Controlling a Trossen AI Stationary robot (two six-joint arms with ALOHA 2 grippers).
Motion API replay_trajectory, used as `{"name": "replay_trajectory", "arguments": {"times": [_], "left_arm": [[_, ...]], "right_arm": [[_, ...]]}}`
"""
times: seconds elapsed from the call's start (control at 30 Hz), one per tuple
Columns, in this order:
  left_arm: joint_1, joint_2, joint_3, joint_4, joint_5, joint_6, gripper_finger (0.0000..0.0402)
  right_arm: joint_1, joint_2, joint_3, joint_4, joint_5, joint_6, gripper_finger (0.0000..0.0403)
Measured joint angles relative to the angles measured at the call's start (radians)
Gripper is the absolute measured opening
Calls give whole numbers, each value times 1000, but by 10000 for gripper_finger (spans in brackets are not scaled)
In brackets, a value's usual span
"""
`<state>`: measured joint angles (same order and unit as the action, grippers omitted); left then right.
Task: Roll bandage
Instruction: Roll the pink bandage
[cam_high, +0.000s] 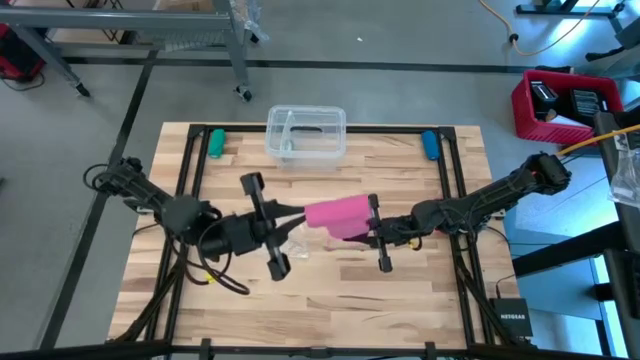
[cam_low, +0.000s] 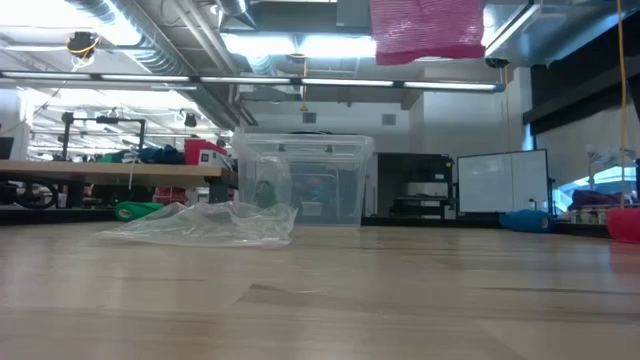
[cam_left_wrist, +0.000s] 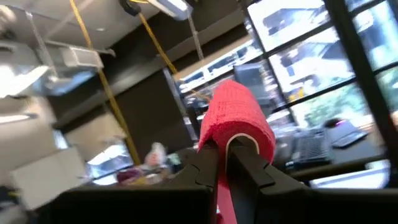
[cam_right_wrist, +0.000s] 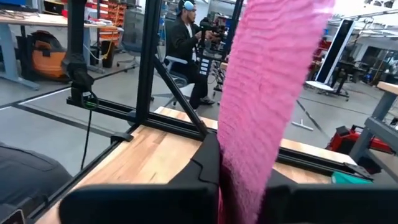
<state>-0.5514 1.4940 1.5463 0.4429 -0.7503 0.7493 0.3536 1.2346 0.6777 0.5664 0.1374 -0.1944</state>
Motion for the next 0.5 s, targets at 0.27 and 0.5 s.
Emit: {"name": "replay_trajectory", "arguments": {"times": [0.27, 0.5], "left_arm": [[28, -2, 0, 21, -169, 303, 13], [87, -2, 0, 17, -253, 446, 12]], "right_arm": [[100, 0, 0, 1, 11, 8, 3], [217, 0, 0, 17, 87, 63, 2]]}}
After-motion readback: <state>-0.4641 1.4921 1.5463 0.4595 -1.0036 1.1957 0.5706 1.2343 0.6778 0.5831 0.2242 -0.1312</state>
